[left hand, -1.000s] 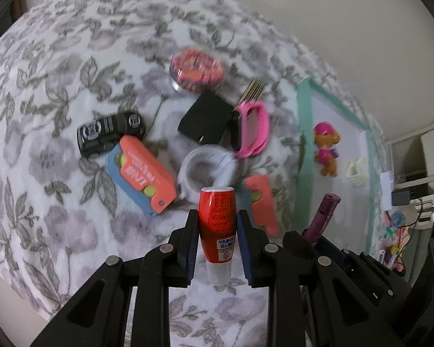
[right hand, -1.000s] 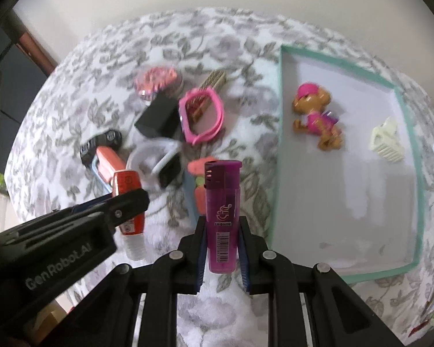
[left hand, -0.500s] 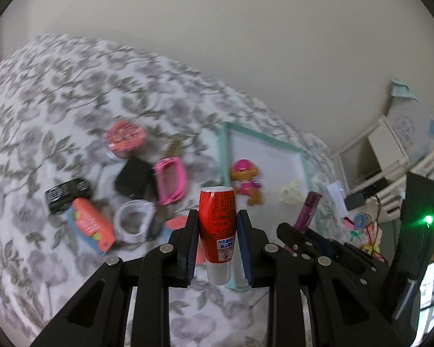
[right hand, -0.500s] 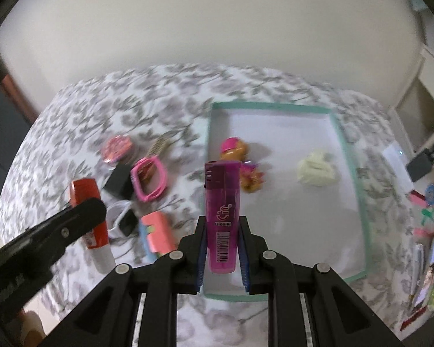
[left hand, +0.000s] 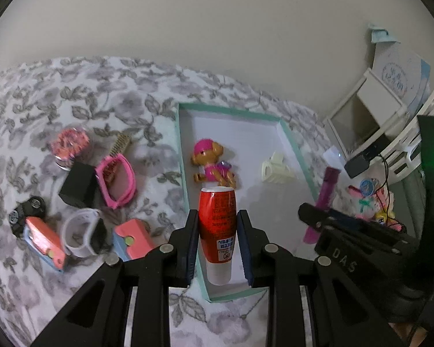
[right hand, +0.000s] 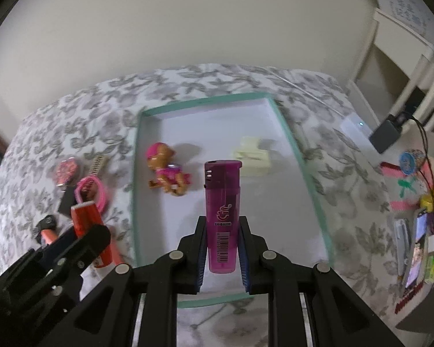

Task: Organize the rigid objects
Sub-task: 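Carry the glue stick and lighter into the tray with both grippers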

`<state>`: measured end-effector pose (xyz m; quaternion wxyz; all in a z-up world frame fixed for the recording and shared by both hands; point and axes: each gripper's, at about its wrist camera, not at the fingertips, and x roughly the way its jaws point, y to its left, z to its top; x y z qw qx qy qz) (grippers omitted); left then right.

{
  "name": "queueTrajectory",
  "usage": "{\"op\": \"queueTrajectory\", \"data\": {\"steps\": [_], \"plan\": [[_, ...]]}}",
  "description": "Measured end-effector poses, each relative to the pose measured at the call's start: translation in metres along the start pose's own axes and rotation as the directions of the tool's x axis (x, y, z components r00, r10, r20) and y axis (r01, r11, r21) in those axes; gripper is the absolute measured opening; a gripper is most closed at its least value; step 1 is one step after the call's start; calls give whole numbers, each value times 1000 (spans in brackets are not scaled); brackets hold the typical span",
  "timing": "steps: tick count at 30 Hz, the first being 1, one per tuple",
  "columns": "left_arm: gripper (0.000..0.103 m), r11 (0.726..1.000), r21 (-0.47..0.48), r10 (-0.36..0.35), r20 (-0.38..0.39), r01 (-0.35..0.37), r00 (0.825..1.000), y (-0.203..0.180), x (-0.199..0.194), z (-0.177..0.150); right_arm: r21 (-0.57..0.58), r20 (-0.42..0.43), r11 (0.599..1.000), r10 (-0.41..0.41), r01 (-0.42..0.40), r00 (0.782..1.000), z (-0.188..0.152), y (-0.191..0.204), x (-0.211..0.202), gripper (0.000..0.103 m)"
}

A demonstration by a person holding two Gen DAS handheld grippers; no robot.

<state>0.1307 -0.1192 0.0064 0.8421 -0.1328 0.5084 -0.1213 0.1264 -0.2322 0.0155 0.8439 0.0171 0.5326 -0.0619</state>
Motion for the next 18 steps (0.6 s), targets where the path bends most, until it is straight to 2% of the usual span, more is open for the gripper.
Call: {"op": "queueTrajectory", "data": {"steps": [3,10,18], "plan": [[27,1000,1,-8,-23,8,1000,-2,12,-4,-1,-12,1000,-25,25,1000,-1,-5,7,21],[27,1000,8,-13,-68,13,998,-8,33,-8,21,-129,999,-30,33,991,-13,-17,49,21],[27,999,32,25,-122,-21,992,-7,50,-15,29,-201,998,-40,47,979,-24,-21,73,21]]}}
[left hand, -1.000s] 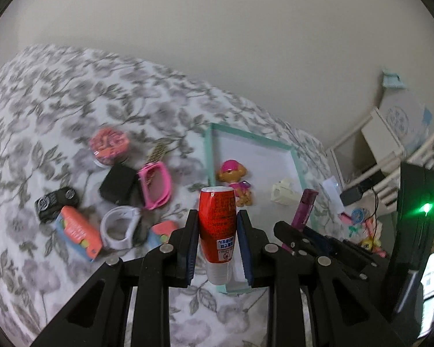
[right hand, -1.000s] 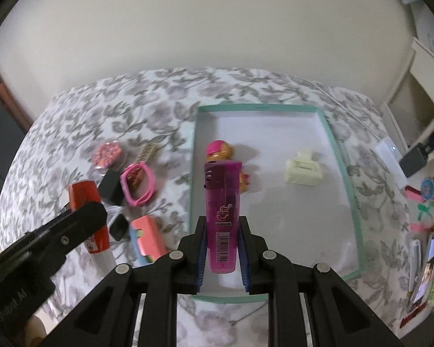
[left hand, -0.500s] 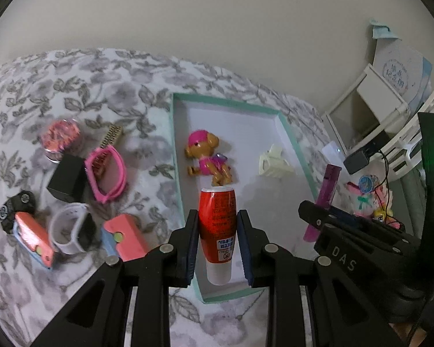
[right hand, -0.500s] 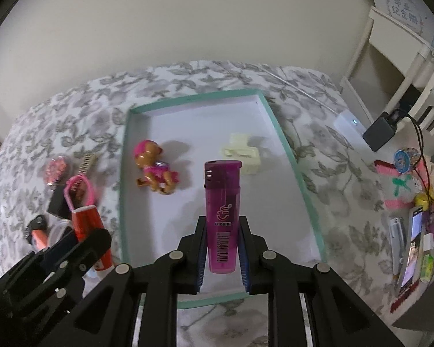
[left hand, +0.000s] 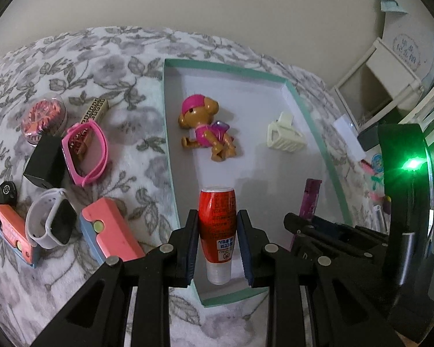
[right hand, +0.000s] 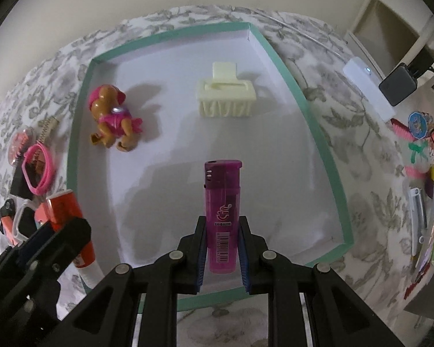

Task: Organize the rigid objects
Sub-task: 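Carry the glue stick and lighter into the tray with both grippers, then set down and release the glue stick and lighter in the tray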

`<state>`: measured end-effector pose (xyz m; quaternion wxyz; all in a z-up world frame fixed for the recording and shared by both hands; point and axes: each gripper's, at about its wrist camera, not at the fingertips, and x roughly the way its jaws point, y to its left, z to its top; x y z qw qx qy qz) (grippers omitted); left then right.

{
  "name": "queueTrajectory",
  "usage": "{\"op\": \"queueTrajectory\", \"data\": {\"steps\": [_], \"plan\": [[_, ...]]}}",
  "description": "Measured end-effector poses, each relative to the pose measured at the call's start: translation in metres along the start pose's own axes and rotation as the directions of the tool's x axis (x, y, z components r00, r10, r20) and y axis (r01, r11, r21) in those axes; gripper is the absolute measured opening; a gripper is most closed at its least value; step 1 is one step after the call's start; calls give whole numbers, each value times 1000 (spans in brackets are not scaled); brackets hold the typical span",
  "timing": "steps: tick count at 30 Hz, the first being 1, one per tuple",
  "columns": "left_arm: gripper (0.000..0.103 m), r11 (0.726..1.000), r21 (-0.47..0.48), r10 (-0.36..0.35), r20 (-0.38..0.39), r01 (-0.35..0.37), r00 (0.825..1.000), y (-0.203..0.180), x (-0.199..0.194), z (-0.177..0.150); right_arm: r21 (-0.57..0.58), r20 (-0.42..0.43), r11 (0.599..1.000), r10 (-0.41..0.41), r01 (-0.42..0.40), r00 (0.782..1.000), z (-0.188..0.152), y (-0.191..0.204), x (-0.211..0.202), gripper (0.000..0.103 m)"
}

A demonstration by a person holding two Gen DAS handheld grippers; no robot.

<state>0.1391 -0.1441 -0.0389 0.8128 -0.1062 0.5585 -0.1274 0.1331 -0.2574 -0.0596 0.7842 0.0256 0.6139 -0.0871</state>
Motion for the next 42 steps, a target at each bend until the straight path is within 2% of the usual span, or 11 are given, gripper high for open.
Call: {"op": "queueTrajectory", "data": {"steps": [15,23,33,34,36,39,40,42], "plan": [[27,999,38,37,25,-38,999,-1,-5,0,-2,-26,1000,3,-3,1000,-4,0,12,21],[27,999,12,49,33,-49,998,6,-7,1,-11,-31,1000,0,0,1000,1,5,13,22],[28,995,-49,92,51,-89,994,21,-11,3,-40,11,999,-9,10,1000,3,11,-4,24],[28,994,-54,100,53,-98,994,22,-12,3,-42,11,999,-10,11,1000,3,12,-4,25],[28,992,-65,111,58,-107,992,25,-13,3,-47,10,999,-19,19,1000,2,13,-4,38],[29,990,-79,122,63,-117,990,30,-13,4,-56,20,998,-25,26,999,-1,16,-3,43],[33,989,-82,127,65,-121,990,31,-13,4,-58,25,998,-26,28,999,0,16,-3,47],[47,987,-89,137,75,-130,988,33,-15,4,-62,38,997,-32,34,999,-1,17,-5,59]]}}
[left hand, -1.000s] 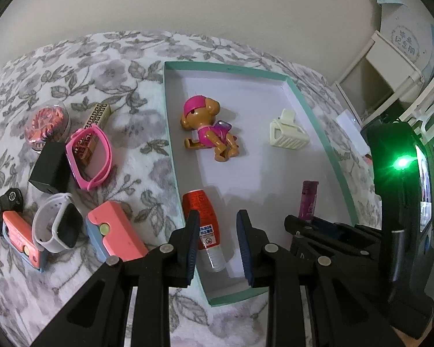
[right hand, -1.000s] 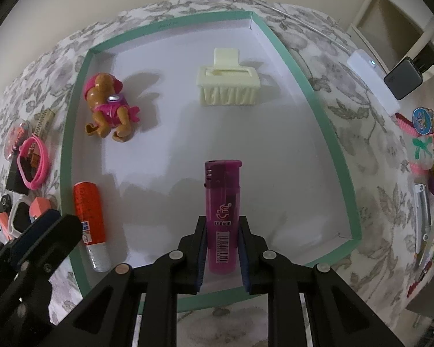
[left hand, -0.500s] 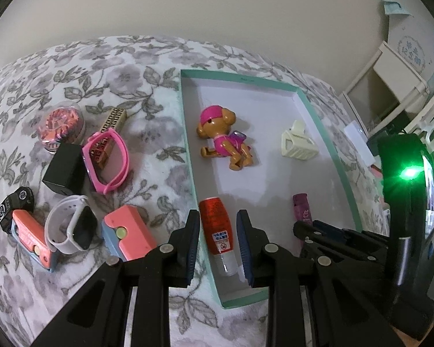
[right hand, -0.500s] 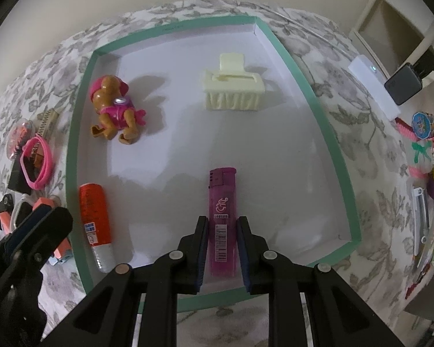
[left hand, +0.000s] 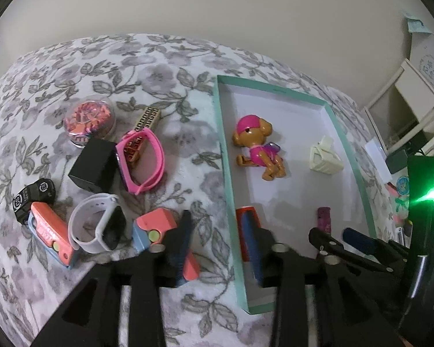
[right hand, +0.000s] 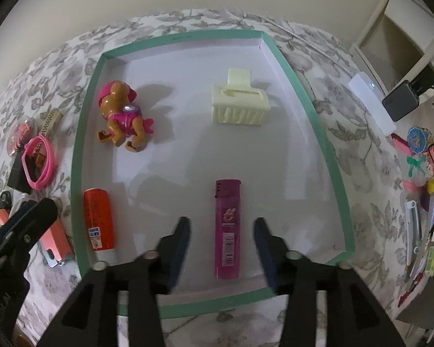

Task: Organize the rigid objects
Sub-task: 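Set down and release the glue stick and lighter in the tray, then move both open grippers back over the remaining items on the bedspread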

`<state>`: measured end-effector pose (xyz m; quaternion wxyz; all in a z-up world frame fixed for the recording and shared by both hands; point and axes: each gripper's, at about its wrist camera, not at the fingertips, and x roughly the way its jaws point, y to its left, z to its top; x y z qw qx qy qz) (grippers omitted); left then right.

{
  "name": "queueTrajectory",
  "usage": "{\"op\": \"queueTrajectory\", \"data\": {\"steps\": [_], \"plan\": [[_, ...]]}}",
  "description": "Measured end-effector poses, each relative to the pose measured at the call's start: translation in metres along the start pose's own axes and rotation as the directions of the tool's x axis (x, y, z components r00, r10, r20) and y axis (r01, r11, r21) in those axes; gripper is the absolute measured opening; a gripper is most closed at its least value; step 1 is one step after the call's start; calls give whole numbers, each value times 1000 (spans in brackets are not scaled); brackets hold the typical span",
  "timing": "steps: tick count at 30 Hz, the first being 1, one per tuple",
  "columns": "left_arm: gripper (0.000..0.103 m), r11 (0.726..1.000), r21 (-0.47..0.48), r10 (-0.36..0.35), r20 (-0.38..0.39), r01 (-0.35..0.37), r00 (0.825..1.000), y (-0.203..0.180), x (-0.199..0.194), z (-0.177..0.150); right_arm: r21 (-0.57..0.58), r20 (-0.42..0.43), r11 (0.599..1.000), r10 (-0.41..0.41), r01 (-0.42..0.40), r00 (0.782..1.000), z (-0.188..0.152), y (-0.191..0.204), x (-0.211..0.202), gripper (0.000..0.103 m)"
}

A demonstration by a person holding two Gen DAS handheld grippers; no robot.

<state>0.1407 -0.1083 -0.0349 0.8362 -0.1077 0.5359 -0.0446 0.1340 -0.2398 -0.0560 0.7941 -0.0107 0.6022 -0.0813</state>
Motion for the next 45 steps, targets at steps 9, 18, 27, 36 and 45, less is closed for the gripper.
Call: {"op": "queueTrajectory", "data": {"steps": [9,18,27,36,45], "plan": [[70,998,-66,27,54,-23,998,16,-7,3,-14,26,1000,10,-10,1000,-1,3,-1,75],[89,991,-104,92,78,-84,993,31,-9,5,-8,60,1000,29,-29,998,0,5,-5,97],[98,985,-103,143,77,-135,987,34,-6,4,-9,98,999,39,-38,994,0,6,-7,103],[101,975,-123,195,85,-184,977,45,-11,6,22,153,996,86,-91,984,2,5,-13,103],[101,943,-208,284,95,-260,954,81,-34,18,-99,215,991,107,-87,971,6,37,-32,103]]}}
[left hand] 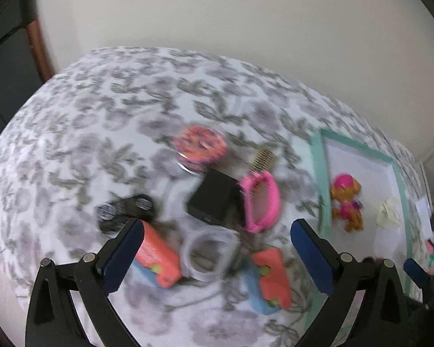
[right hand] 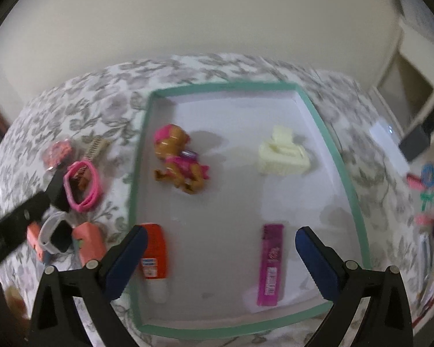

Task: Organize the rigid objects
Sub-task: 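Move both open grippers back over the remaining items on the bedspread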

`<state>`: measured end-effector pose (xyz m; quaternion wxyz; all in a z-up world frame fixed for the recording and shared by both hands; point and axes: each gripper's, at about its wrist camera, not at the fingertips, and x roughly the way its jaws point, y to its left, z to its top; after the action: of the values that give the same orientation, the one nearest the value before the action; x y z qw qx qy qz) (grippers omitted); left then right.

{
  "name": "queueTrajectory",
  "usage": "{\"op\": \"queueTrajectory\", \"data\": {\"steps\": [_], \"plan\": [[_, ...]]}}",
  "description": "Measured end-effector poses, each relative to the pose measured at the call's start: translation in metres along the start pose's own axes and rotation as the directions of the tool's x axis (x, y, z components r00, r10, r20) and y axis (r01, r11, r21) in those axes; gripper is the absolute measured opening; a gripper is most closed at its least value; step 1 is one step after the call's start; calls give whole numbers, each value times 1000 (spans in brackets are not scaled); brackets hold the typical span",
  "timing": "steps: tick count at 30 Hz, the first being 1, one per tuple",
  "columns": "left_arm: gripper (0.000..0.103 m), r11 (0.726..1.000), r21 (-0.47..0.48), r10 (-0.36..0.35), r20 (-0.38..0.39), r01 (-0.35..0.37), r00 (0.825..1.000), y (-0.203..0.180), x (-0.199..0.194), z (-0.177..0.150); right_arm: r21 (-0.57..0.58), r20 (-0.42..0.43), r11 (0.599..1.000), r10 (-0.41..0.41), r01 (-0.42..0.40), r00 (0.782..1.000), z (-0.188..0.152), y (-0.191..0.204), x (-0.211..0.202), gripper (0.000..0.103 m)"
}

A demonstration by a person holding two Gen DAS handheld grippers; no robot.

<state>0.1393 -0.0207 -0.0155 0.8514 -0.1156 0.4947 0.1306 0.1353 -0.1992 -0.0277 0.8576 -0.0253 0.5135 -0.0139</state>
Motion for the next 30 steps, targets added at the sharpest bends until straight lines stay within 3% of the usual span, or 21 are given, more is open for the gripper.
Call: {"op": "queueTrajectory", "data": {"steps": [4,7,12,18,21,30], "plan": [[101,997,-65,31,-15,-32,999,30,-3,10,-58,48,998,23,-20,999,7,25,-15,103],[101,990,-125,60,-50,-66,997,53,-2,14,-72,81,994,84,-78,993,13,42,-29,103],[101,976,-209,49,-77,-64,996,85,-3,16,-134,100,981,155,-141,983,12,73,-40,103],[101,963,-248,81,-100,-103,992,110,-1,13,-213,38,959,197,-185,980,6,109,-31,99],[101,955,-281,52,-143,-91,988,116,7,8,-246,-6,952,186,-182,982,-1,119,-21,91],[101,946,-321,-40,-236,-39,971,111,41,-8,-251,-128,944,188,-215,974,-17,126,9,86]]}}
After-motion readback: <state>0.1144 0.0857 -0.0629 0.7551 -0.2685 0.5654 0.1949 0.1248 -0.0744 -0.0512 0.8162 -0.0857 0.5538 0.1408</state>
